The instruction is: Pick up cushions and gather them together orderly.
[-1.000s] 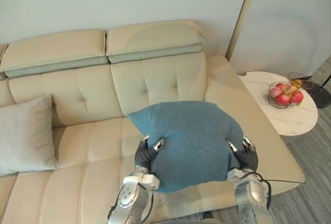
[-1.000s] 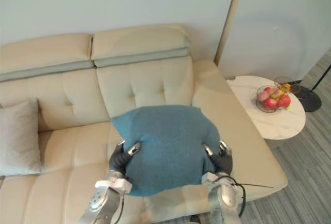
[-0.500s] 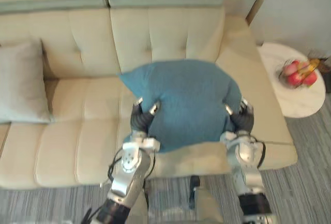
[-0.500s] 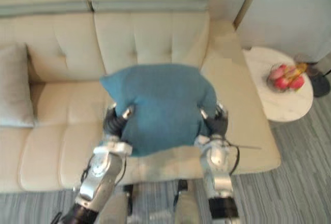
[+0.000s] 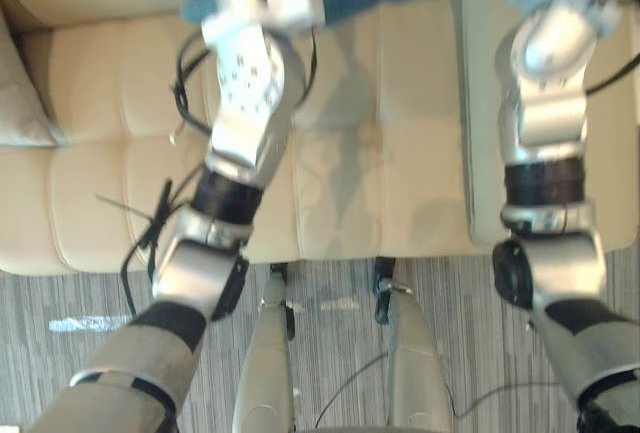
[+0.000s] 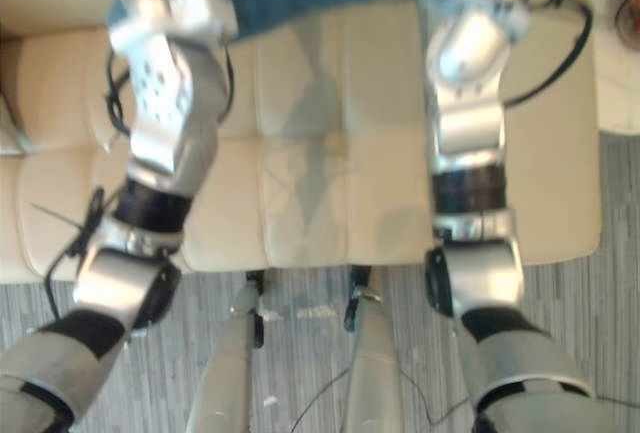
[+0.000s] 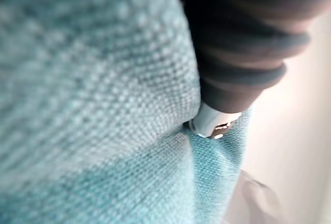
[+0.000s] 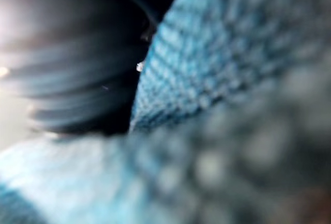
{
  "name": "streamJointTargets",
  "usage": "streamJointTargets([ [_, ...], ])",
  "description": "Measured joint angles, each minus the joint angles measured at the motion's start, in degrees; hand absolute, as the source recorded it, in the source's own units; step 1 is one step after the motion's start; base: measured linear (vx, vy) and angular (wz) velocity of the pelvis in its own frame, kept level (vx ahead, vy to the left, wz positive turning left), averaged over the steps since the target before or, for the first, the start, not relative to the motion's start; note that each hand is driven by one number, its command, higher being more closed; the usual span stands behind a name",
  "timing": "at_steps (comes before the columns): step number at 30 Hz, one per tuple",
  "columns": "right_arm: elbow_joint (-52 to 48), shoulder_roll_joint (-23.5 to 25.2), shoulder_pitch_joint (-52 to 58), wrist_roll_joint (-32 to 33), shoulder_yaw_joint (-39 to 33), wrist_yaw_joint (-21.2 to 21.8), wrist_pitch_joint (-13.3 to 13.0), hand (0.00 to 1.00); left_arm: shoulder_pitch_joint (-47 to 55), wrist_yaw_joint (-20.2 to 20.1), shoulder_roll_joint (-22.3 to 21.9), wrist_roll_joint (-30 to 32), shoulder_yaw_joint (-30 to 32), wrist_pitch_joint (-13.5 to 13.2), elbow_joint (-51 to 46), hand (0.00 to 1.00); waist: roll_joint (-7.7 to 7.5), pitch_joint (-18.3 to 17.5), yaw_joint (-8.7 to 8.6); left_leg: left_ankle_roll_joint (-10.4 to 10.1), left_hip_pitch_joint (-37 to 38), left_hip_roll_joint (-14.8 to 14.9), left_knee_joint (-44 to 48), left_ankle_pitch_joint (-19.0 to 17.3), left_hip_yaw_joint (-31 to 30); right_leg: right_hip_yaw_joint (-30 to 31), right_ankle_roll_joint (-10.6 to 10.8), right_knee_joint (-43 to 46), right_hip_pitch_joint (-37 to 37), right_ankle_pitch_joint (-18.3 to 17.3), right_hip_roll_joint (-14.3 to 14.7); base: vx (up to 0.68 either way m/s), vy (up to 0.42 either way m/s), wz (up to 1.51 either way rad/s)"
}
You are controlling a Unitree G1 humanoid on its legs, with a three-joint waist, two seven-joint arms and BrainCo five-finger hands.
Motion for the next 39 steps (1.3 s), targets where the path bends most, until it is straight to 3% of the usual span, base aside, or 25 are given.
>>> streamJointTargets([
  [1, 3.33, -0.12, -1.78, 0.02, 0.16, 0.01, 0.58, 1.00, -1.39, 0.01, 0.09, -0.36, 0.37, 0.62, 3.24, 1.00, 0.00, 0.45, -0.05, 0.07, -0.74, -0.17, -0.76, 0.43, -0.09, -0.14, 0.09, -0.21, -0.88, 0.06, -0.23, 0.03, -0.009, 0.11],
  [2, 5.83, -0.21, -3.24, 0.05, 0.25, 0.04, 1.12, 0.00, -2.33, 0.04, 0.24, -0.67, 0.46, 1.09, 5.59, 0.00, 0.01, 0.69, -0.04, 0.12, -1.49, -0.29, -1.22, 0.70, -0.15, -0.22, 0.14, -0.36, -1.73, 0.12, -0.38, 0.03, -0.013, 0.10],
  [6, 12.92, -0.68, -10.48, 1.06, 2.44, 0.11, 1.86, 0.00, -6.70, 0.09, 1.74, -0.97, 2.63, 2.65, 13.91, 0.00, 0.02, 2.48, -0.06, 0.34, -6.34, -0.34, -1.41, 1.11, -0.30, -0.60, 0.23, -2.04, -5.73, 1.24, -0.45, 0.03, -0.021, 0.03],
  [10, 16.53, -3.52, -14.81, 8.00, 2.26, 2.05, 0.07, 0.00, -12.07, -1.44, 1.94, -2.33, 2.67, 2.80, 18.55, 0.00, -0.03, 4.12, -0.01, 0.34, -11.43, -0.61, -1.34, 1.81, -0.41, -0.96, 0.40, -1.74, -10.55, 1.54, -0.96, 0.02, -0.037, 0.10],
  [14, 17.00, -4.13, -13.00, 15.13, 0.81, 5.71, 0.90, 0.00, -12.25, -4.40, 0.42, -3.48, 4.26, 5.30, 20.50, 0.00, -0.02, 4.97, -0.16, 0.16, -14.94, -0.58, -0.61, 2.06, -0.50, -1.20, 0.36, -0.79, -13.87, 1.57, -1.19, 0.01, -0.053, 0.05],
  [16, 16.37, -2.57, -8.57, 18.19, -1.69, 7.01, 1.55, 0.00, -11.42, -5.12, -2.55, -3.29, 7.64, 6.54, 20.90, 0.00, -0.09, 7.02, -0.14, 0.01, -15.39, -0.01, -0.14, 2.14, -0.80, -2.07, 0.29, 0.05, -14.10, 1.56, -1.12, 0.02, -0.077, 0.03],
  [28, 0.22, 6.31, 12.28, 20.15, -7.60, 10.83, 0.50, 0.00, 3.42, -6.63, -2.71, -3.14, 14.78, 6.68, 10.87, 0.00, -0.16, 7.03, 0.01, -1.28, -14.13, 2.11, 4.88, 0.83, -0.50, -2.59, -1.16, 5.58, -12.65, -1.03, 0.13, 0.00, -0.095, 0.00],
  [33, -9.19, 6.45, 21.90, 20.67, -12.74, 11.64, -0.32, 0.00, 11.13, -6.82, -1.11, -3.26, 19.10, 6.61, 5.47, 0.00, -0.26, 7.01, 0.05, -1.20, -11.09, 2.37, 5.77, -0.07, -0.41, -2.79, -1.11, 7.16, -9.92, -2.92, 0.34, 0.00, -0.074, -0.01],
  [39, -20.53, 2.72, 45.28, 20.73, -19.73, 15.05, -2.04, 0.00, 31.05, -10.17, 3.99, -3.24, 20.76, 6.12, -5.81, 0.00, -0.80, 6.76, 0.29, -1.53, -0.45, 3.20, 5.90, -2.40, 0.21, -3.39, -0.96, 5.80, 1.31, -4.12, 1.03, 0.06, -0.052, -0.06],
])
